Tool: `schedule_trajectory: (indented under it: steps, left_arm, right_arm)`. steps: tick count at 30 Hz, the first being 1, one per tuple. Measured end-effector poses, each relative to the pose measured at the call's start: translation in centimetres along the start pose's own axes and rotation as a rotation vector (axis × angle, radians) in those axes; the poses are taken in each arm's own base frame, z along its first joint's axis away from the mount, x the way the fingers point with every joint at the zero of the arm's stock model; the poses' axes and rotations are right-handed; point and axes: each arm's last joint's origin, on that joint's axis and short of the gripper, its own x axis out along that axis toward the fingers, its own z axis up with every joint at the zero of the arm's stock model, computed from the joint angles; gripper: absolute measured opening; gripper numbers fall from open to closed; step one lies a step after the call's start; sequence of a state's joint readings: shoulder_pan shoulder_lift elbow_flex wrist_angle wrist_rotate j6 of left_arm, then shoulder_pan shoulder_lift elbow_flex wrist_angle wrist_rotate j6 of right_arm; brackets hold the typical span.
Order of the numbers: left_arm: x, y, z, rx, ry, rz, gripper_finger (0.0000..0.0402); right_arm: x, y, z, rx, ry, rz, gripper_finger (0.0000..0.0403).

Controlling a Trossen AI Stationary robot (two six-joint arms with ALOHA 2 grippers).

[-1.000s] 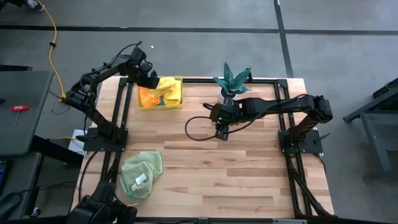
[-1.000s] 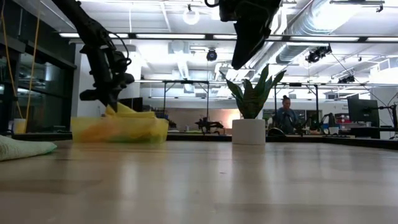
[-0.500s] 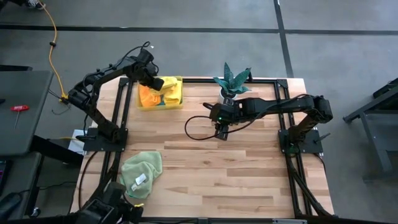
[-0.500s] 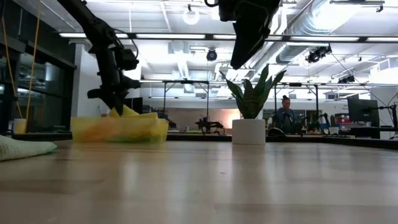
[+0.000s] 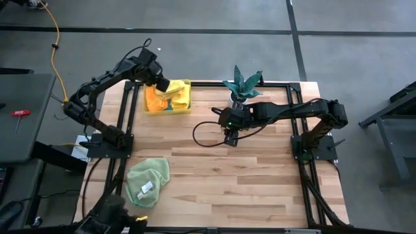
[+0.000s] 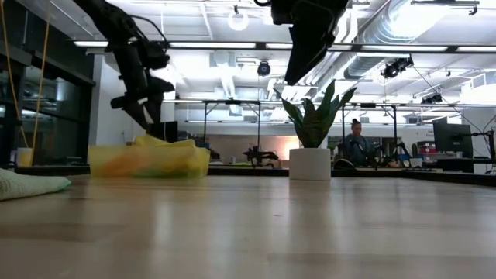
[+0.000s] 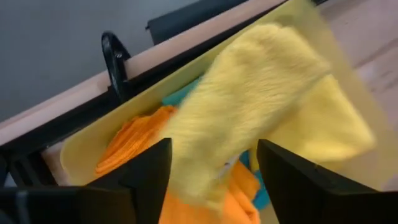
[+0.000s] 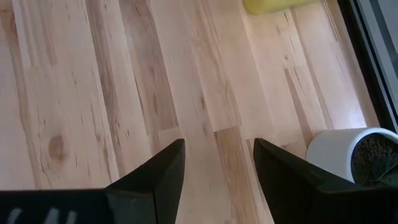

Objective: Fold microfiber towels
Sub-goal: Put the folded yellow microfiber cloth into the bin, then fold the green microfiber cloth

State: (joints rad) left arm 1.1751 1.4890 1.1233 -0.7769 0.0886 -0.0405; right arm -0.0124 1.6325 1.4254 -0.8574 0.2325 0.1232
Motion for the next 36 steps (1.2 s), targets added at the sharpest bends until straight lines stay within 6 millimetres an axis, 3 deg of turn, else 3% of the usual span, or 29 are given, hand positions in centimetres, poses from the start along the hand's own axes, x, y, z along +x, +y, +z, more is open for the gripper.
schedule_trajectory:
  steps: [8,15,19,23,29,32,36]
  left_arm:
    - [-4.3,-1.7,-0.7,0.019,-0.131,-0.137,0.0243]
    - [-10.0,-7.9,-3.7,0.204,-0.293,-0.322,0.0225]
    - [-12.4,-11.7,-7.6,0.275,-0.447,-0.512,0.0215]
    - [-12.8,-14.3,-12.7,0.251,-0.485,-0.644,0.0209]
    - [-12.6,-16.6,-20.1,0.322,-0.354,-0.721,0.0205]
    - [-12.8,-17.4,-23.1,0.481,-0.265,-0.706,0.0204]
    - [-12.4,-17.9,-27.0,0.702,-0.080,-0.621,0.0204]
  right_arm:
    - [0.0,0.0,-0.1,-0.062,0.007,0.009,0.0183]
    - [-0.2,0.0,-0.8,-0.106,0.081,0.046,0.0183]
    - [-0.2,0.0,-1.2,-0.113,0.119,0.063,0.0183]
    - [-0.6,0.3,-1.8,-0.130,0.132,0.106,0.0183]
    - [-1.0,0.5,-7.1,-0.014,0.046,0.145,0.0183]
    - [-1.1,0.4,-9.7,0.141,-0.014,0.175,0.0183]
    - [-1.5,0.6,-11.7,0.322,-0.094,0.225,0.0183]
